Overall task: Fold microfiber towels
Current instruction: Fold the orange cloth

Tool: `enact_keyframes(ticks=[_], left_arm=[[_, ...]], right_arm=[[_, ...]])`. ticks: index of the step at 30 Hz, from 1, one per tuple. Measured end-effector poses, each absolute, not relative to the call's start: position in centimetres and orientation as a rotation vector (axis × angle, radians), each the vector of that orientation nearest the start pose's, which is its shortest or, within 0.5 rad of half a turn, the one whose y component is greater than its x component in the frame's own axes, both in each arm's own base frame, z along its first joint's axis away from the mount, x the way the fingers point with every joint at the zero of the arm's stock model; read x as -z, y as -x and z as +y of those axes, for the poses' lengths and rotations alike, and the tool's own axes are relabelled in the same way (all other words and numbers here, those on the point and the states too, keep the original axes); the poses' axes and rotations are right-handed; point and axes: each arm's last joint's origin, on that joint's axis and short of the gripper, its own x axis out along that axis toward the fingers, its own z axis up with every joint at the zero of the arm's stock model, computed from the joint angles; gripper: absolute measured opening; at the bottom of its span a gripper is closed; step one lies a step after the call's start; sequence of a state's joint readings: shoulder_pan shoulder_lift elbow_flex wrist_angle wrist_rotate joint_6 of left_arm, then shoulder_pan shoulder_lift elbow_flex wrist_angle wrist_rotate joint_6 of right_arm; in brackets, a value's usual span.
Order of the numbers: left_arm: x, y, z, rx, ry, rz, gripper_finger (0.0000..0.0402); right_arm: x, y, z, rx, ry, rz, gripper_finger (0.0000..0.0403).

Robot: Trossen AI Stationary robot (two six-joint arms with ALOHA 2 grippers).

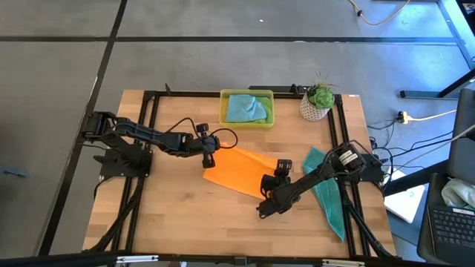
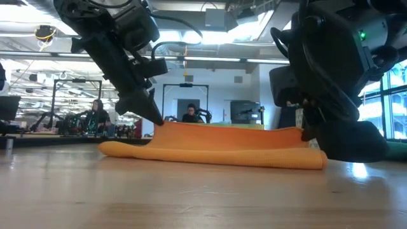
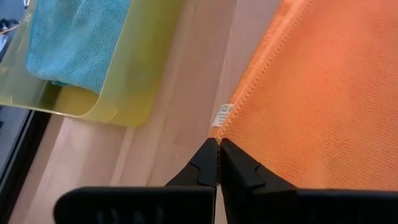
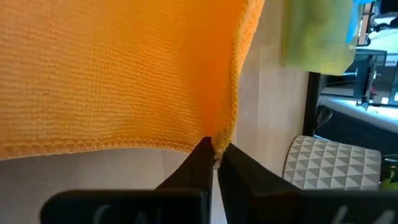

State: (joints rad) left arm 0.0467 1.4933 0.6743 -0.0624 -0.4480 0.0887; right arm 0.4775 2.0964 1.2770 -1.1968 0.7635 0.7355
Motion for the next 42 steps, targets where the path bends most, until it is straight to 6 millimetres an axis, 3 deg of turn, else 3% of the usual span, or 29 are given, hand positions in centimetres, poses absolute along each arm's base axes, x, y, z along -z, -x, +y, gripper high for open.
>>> enact_keyframes(ticks=[13,25,33,37,42], left_arm=[[-15.6,-26.9,2.5,-0.459,-0.27,0.894,0.0075],[-15.5,-26.8,0.7,-0.426,-0.258,0.895,0.008],[-15.0,-26.7,-2.1,-0.3,-0.11,0.861,0.008],[-13.0,-26.2,-3.4,-0.251,-0.113,0.809,0.008],[-10.8,-25.5,-3.4,-0.267,-0.087,0.848,0.008]], right_arm=[[-11.4,-29.8,13.0,0.743,0.583,1.377,0.0023],[-11.7,-29.4,12.7,0.808,0.599,1.369,0.0034],[-12.1,-29.0,12.4,0.89,0.568,1.359,0.0087],[-12.1,-28.9,12.4,0.923,0.522,1.362,0.0127],[-12.7,-28.6,12.4,0.963,0.435,1.359,0.0191]])
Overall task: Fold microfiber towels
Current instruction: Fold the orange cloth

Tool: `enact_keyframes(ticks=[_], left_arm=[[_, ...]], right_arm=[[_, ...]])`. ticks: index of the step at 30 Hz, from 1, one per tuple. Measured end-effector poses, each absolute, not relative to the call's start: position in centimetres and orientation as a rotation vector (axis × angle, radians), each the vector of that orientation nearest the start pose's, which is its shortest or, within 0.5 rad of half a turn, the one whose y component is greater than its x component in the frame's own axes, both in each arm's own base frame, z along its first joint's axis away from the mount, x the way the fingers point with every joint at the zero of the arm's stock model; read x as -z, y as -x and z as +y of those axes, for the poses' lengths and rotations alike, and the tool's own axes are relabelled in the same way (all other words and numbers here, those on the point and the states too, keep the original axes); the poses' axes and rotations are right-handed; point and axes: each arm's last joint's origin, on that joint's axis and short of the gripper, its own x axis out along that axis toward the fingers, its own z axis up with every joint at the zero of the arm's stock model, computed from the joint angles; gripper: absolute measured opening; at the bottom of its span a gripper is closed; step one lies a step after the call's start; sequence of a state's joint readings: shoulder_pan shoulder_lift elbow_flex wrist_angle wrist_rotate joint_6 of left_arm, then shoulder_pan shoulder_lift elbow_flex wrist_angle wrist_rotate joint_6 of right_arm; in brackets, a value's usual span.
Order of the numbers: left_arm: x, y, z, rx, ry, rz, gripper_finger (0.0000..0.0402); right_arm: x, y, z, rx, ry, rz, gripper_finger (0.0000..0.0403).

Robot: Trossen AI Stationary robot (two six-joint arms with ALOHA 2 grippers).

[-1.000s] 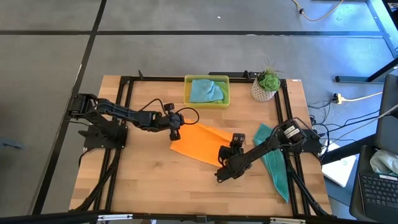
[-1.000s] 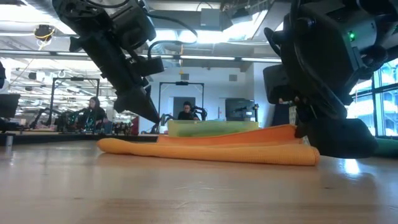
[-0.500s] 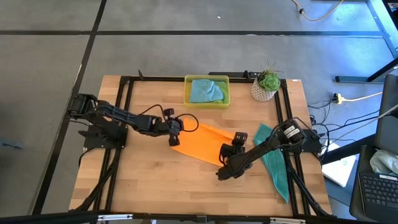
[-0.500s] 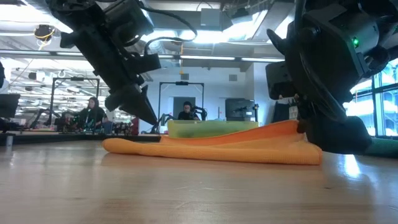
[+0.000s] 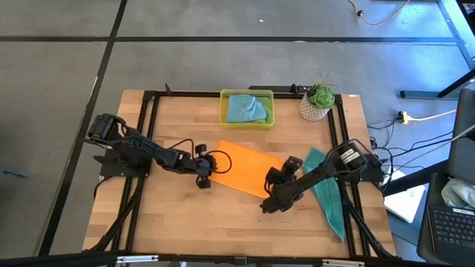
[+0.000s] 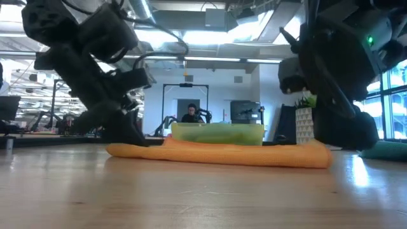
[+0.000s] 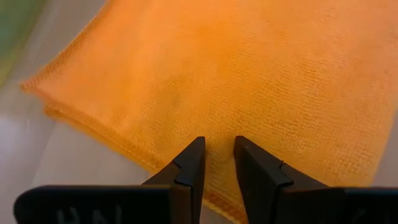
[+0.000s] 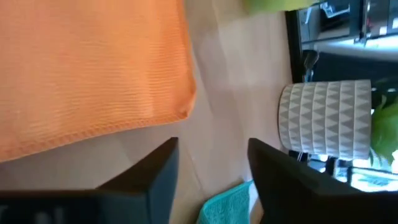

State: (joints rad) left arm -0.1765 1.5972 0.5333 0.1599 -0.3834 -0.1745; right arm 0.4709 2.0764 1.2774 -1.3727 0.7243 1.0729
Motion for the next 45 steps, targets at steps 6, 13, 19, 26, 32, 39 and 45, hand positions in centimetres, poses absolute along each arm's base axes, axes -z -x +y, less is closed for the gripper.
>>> enact_keyframes(ticks=[6,13,19,26,32,39,45], left_arm=[[-10.4,-24.8,-3.8,-0.304,-0.027,0.859,0.008],[-10.3,-24.4,-5.0,-0.318,0.054,0.855,0.008],[-10.0,-23.5,-7.1,-0.35,0.137,0.862,0.008],[-10.0,-22.4,-9.6,-0.369,0.222,0.821,0.008],[-9.9,-21.1,-11.6,-0.395,0.278,0.78,0.008],[-9.7,-18.2,-14.6,-0.43,0.43,0.741,0.008],[-9.6,-16.1,-16.6,-0.414,0.503,0.668,0.008]], right_arm=[[-14.9,-28.1,13.5,0.938,0.349,1.259,0.0231],[-16.7,-29.1,16.2,0.814,0.166,0.973,0.0233],[-16.4,-30.8,18.7,0.619,-0.023,0.875,0.0226],[-16.5,-31.2,20.6,0.456,-0.032,0.862,0.0202],[-16.6,-31.2,20.4,0.471,0.05,0.834,0.0179],[-15.8,-30.0,19.2,0.587,0.03,0.904,0.0152],[-13.6,-29.5,19.0,0.576,-0.099,0.882,0.0138]])
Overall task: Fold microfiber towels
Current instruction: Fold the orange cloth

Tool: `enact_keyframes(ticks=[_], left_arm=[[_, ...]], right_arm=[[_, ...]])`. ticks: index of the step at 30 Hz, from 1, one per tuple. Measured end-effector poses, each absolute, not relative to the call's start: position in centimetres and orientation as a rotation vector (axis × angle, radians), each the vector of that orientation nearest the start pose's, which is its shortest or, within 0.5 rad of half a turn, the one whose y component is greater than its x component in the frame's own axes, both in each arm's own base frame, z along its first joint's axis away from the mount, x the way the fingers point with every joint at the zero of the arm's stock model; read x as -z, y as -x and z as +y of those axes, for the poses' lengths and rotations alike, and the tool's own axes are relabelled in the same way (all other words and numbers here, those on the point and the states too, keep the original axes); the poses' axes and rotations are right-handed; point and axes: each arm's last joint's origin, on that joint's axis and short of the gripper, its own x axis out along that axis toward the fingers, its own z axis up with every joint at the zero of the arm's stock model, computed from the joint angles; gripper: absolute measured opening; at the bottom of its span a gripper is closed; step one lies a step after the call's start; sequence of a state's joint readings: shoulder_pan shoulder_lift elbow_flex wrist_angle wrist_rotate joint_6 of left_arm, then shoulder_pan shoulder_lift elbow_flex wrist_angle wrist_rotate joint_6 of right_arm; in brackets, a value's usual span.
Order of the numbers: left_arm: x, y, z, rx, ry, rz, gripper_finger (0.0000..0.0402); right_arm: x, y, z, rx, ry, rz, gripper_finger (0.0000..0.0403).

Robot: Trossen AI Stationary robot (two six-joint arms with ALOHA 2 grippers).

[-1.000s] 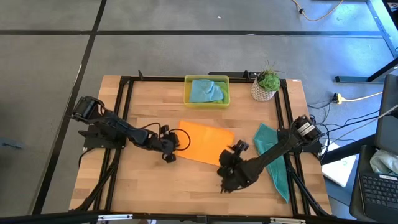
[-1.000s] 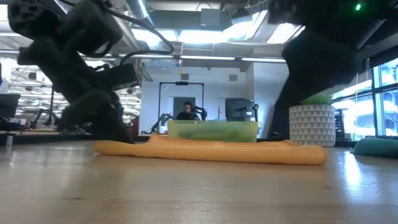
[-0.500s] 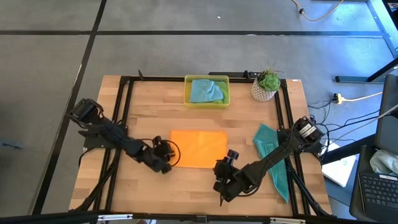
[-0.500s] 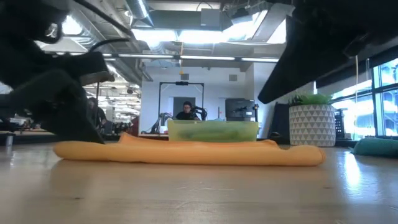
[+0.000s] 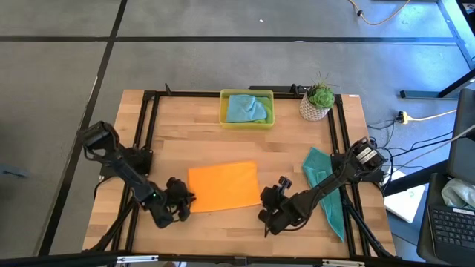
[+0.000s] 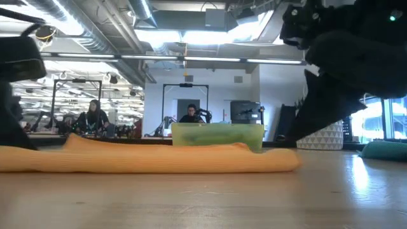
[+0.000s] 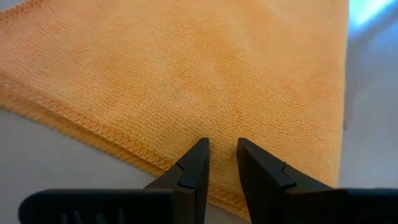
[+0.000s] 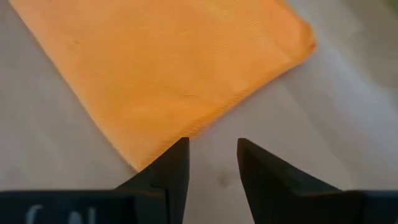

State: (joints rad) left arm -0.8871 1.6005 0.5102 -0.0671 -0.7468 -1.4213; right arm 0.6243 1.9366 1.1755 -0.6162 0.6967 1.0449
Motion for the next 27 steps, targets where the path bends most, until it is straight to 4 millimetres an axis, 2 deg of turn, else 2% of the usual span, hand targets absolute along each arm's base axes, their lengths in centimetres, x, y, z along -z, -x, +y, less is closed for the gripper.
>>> enact_keyframes(ticks=[3,7,12,15,19,23,27], left_arm=[[-9.7,-15.5,-17.1,-0.401,0.525,0.656,0.008],[-9.7,-15.3,-17.3,-0.403,0.513,0.615,0.008],[-10.0,-16.1,-17.1,-0.399,0.46,0.55,0.008],[-9.9,-16.7,-17.5,-0.343,0.431,0.555,0.008],[-10.3,-17.2,-18.0,-0.262,0.285,0.538,0.008],[-11.8,-17.6,-18.6,-0.254,0.05,0.449,0.008],[-12.1,-18.4,-17.6,-0.292,-0.068,0.456,0.008]], right_arm=[[-13.1,-29.8,19.2,0.535,-0.147,0.844,0.0132],[-13.7,-31.0,20.2,0.401,-0.118,0.762,0.013],[-15.6,-33.2,22.2,0.205,-0.081,0.526,0.013],[-15.1,-34.1,22.4,0.172,-0.039,0.463,0.013],[-13.9,-34.9,22.1,0.16,0.007,0.457,0.0129],[-13.5,-35.4,21.5,0.179,0.005,0.455,0.0129],[-13.6,-36.1,20.5,0.206,-0.013,0.447,0.0129]])
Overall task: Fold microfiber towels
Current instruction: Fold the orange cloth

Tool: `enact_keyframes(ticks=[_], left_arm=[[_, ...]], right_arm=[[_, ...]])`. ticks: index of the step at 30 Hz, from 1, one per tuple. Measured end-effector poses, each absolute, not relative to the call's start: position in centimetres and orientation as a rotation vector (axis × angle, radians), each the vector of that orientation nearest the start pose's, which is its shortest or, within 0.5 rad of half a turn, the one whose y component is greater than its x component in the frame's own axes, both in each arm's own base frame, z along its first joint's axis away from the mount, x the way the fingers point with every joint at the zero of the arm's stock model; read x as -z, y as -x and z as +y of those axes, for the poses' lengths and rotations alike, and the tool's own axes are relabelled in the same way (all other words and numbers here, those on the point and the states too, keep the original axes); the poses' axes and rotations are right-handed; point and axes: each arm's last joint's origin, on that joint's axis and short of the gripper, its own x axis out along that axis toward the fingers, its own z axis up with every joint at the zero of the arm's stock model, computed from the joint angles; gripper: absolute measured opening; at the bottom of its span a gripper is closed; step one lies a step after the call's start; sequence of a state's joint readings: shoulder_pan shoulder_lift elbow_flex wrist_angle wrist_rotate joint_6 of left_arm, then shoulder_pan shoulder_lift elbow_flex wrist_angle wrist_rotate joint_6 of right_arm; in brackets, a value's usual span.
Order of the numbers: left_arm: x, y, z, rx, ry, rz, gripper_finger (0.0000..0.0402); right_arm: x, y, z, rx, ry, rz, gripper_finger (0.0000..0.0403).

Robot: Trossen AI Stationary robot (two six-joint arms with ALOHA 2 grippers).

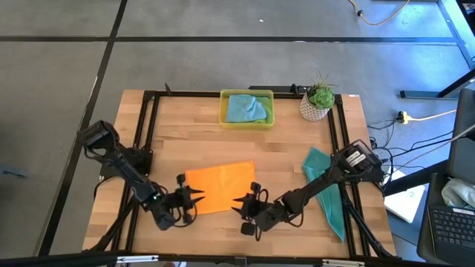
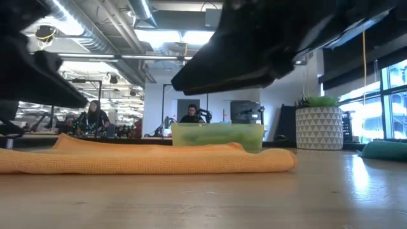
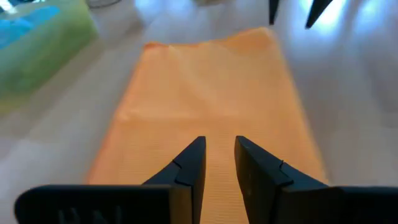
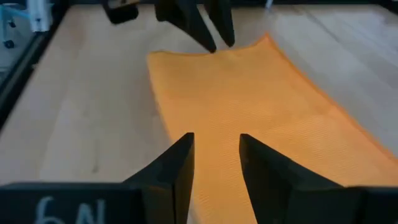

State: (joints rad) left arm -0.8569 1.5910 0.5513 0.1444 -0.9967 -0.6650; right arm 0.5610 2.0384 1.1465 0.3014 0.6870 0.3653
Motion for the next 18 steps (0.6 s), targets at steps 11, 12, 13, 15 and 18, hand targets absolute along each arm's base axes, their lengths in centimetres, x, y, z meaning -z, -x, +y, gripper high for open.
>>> enact_keyframes(ticks=[11,12,13,15,18], left_arm=[[-10.6,-18.6,-15.1,-0.324,0.084,0.743,0.008],[-10.5,-18.5,-15.1,-0.326,0.093,0.742,0.008],[-10.4,-18.3,-15.1,-0.329,0.102,0.743,0.008],[-10.3,-18.1,-15.2,-0.329,0.114,0.742,0.008],[-10.0,-17.8,-15.3,-0.341,0.145,0.744,0.008]], right_arm=[[-11.4,-36.4,15.7,0.418,-0.058,0.657,0.0129],[-11.3,-36.6,15.2,0.432,-0.059,0.662,0.0129],[-11.2,-36.8,14.8,0.441,-0.062,0.665,0.0129],[-10.8,-37.0,14.2,0.445,-0.064,0.691,0.0129],[-10.2,-37.3,13.2,0.453,-0.074,0.716,0.0129]])
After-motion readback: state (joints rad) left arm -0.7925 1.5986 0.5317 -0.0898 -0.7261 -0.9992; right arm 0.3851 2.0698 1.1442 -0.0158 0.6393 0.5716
